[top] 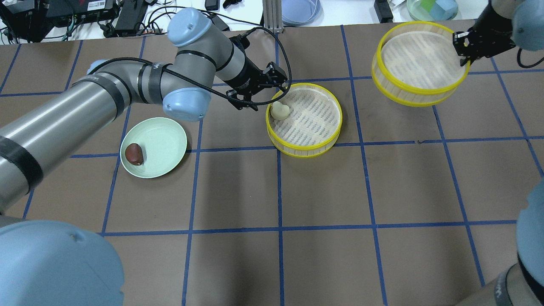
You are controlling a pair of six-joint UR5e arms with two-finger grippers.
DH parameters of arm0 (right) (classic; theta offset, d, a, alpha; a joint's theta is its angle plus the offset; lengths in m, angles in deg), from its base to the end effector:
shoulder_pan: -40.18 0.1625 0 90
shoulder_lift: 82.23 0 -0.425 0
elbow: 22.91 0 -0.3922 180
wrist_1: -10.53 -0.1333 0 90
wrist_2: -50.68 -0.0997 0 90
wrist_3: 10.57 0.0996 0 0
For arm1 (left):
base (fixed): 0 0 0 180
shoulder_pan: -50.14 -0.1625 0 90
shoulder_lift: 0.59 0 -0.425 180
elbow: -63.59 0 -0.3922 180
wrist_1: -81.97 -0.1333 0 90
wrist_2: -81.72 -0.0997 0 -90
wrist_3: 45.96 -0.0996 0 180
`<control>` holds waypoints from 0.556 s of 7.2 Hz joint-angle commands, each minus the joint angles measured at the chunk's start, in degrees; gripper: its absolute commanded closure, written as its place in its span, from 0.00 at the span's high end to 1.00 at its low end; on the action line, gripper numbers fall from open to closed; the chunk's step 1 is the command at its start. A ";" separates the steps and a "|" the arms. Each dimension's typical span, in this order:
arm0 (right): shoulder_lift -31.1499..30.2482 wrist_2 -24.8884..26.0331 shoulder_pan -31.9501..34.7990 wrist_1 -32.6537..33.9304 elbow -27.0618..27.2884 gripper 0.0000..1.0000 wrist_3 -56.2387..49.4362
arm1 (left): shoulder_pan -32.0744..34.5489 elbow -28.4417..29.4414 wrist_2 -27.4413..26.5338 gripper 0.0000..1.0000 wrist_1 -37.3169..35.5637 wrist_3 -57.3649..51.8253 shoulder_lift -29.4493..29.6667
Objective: Stack buns with steamer
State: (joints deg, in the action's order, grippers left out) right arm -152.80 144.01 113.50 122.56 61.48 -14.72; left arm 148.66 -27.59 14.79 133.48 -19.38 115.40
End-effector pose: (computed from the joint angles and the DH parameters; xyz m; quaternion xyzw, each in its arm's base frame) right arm -0.0601 -0.6450 0.3854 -0.1109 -0.9908 0.0651 0.0414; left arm -0.2669 -0.6182 0.2951 0.1336 -0.9660 0.0321 0.2189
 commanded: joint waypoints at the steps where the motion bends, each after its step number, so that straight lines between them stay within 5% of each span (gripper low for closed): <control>1: -2.47 1.60 8.47 -2.77 0.69 0.00 12.51 | -6.47 0.83 -9.48 1.00 4.80 -10.52 -4.43; 4: 0.84 -1.02 20.26 -0.77 0.69 0.00 26.97 | -15.52 0.83 -15.42 1.00 14.39 -23.03 -7.53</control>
State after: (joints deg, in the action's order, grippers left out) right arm -153.93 145.16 130.09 121.04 62.15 7.02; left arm 137.11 -26.79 0.62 144.83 -37.19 108.93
